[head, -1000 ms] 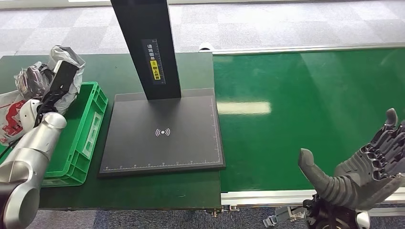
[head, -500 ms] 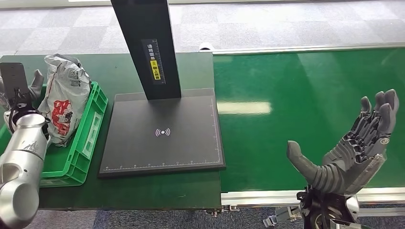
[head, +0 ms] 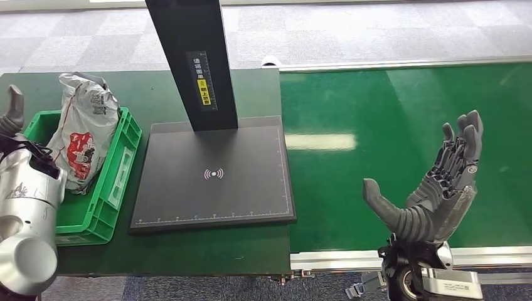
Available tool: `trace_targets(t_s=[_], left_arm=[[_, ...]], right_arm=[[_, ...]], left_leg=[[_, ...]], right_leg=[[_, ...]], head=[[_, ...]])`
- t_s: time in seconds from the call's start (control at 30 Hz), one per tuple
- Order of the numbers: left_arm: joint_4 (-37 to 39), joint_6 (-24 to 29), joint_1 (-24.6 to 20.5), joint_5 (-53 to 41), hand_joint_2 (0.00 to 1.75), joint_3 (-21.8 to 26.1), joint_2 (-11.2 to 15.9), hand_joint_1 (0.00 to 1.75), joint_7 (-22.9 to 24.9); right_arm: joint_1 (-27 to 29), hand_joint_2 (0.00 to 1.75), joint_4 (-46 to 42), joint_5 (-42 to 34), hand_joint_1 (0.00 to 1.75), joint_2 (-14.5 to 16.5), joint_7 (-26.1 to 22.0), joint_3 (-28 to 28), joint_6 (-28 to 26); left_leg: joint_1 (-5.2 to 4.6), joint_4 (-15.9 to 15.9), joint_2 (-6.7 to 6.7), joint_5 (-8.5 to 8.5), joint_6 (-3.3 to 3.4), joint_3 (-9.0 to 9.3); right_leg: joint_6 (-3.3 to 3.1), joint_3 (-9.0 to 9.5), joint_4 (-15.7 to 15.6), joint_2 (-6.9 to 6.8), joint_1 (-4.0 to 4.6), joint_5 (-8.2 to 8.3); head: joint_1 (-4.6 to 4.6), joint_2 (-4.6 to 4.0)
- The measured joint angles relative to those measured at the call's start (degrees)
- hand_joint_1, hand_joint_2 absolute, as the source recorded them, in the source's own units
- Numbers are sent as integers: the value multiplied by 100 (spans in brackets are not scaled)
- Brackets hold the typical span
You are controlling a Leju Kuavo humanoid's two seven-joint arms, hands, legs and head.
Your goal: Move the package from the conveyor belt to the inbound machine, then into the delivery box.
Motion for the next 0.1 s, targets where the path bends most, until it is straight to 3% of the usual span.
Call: trace_targets(t_s=[0.1], left_arm=[[-325, -115, 144, 195, 175, -32, -122, 0, -294]], right_arm=[[-4, 175, 66, -41, 0, 21, 46, 10, 35]], left_leg=[[-1, 1, 2, 0, 0, 1]], right_leg=[[0, -1, 0, 0, -1, 0]], head=[[0, 0]])
